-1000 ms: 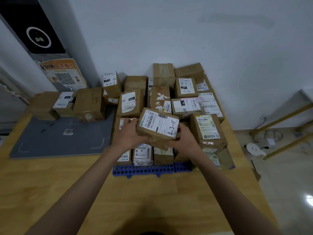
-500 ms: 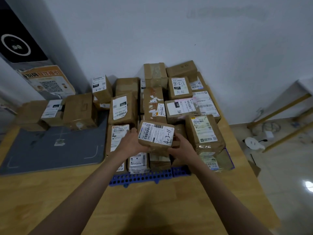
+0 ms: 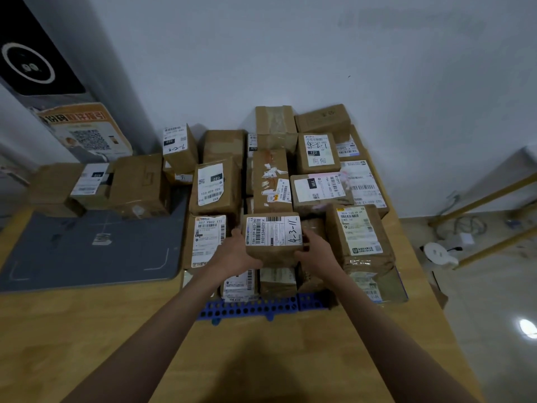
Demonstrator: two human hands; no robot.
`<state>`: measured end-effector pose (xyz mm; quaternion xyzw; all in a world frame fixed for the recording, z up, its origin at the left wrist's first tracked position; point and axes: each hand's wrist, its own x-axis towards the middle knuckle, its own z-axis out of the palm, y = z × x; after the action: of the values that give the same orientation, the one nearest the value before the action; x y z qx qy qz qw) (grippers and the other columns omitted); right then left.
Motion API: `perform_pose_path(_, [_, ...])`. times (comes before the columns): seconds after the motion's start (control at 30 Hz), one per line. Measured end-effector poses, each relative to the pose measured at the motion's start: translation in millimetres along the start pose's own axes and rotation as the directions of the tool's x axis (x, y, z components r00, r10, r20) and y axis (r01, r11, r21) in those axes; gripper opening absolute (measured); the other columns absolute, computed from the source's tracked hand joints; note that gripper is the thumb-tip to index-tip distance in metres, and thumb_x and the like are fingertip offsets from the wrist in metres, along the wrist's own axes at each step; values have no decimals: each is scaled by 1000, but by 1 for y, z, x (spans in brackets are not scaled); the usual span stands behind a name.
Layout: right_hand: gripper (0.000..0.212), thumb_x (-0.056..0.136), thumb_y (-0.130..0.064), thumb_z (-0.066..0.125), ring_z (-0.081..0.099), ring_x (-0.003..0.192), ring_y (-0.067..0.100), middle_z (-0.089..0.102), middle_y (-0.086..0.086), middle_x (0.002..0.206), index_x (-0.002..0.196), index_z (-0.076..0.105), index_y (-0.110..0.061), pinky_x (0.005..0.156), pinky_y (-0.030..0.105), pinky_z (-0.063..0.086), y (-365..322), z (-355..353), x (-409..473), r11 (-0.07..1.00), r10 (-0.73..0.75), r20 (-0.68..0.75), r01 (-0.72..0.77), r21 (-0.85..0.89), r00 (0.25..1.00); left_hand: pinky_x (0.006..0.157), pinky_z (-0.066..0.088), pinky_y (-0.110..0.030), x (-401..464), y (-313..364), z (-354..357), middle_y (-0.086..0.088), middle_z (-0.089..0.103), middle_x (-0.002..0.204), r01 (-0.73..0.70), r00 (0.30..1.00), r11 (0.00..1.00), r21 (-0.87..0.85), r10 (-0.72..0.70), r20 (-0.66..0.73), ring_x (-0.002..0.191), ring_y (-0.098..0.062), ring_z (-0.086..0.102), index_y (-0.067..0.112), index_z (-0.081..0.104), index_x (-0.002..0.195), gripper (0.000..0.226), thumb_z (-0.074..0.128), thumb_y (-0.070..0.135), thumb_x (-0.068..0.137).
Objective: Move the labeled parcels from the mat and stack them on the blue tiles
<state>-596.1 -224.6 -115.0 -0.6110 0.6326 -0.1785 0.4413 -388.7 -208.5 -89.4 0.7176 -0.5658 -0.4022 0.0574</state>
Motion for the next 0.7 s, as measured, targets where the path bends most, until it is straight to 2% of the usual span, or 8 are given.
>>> perform_pose_path(0.07, [49, 85, -1, 63, 57, 96, 6, 64, -2, 118, 130, 54, -17, 73, 14, 45, -1, 0, 1, 1000, 2, 14, -2, -23, 1000, 51, 53, -23, -1, 0, -1, -8, 58, 120, 2, 1000, 1000, 6, -2, 20, 82, -15, 63, 7, 16, 150, 106, 83, 32, 73])
perform_pose_path(0.13, [50, 85, -2, 63, 57, 101, 10, 64, 2, 123, 131, 53, -17, 76, 18, 45, -3, -1, 0, 999, 2, 20, -1, -32, 1000, 65, 58, -31, -2, 1, -1, -10, 56, 125, 6, 999, 1000, 23, -7, 39, 93, -21, 64, 9, 14, 152, 108, 83, 32, 72])
perform_pose_path(0.27, [54, 85, -5, 65, 60, 111, 21, 62, 4, 127, 135, 46, -16, 79, 25, 48, -11, -9, -4, 998, 12, 45, -9, -63, 999, 80, 54, -31, -10, 3, -3, -8, 55, 130, -19, 999, 999, 35, 17, 37, 106, -22, 61, 11, 12, 152, 109, 84, 31, 72])
perform_pose_path(0.4, [49, 85, -14, 69, 58, 104, 17, 60, -2, 115, 129, 49, -17, 70, 21, 44, -16, -20, -14, 995, -4, 31, 7, -102, 1000, 78, 52, -30, -21, 7, -10, -9, 56, 130, -17, 1000, 997, 78, 17, 7, 105, -21, 60, 6, 14, 151, 110, 85, 35, 71])
perform_pose_path(0.5, [40, 86, -28, 71, 54, 92, 13, 54, -9, 101, 120, 51, -21, 57, 16, 37, -24, -29, -25, 982, -45, 13, 46, -184, 999, 84, 50, -31, -32, 8, -19, -10, 51, 135, -27, 998, 993, 112, 33, -51, 117, -24, 54, 6, 27, 146, 100, 84, 35, 70])
perform_pose_path(0.57, [37, 85, -36, 70, 57, 92, 16, 60, -5, 103, 114, 52, -21, 62, 24, 43, -33, -31, -30, 961, -78, 38, 85, -263, 996, 90, 49, -34, -41, 8, -26, -11, 50, 137, -33, 995, 991, 129, 45, -86, 121, -26, 52, 6, 29, 147, 96, 83, 35, 72])
perform_pose_path(0.63, [50, 84, -38, 70, 58, 104, 21, 59, 2, 115, 126, 49, -19, 74, 29, 46, -43, -31, -35, 942, -97, 78, 117, -314, 992, 93, 48, -37, -51, 5, -33, -11, 53, 134, -43, 990, 988, 147, 62, -123, 119, -25, 53, 8, 37, 142, 87, 82, 36, 73])
perform_pose_path(0.7, [61, 83, -36, 72, 54, 109, 21, 54, 5, 121, 134, 44, -18, 82, 31, 47, -55, -30, -39, 930, -124, 117, 156, -332, 985, 89, 47, -32, -61, -1, -39, -8, 53, 132, -51, 985, 987, 150, 74, -153, 117, -24, 53, 11, 42, 139, 80, 82, 35, 74])
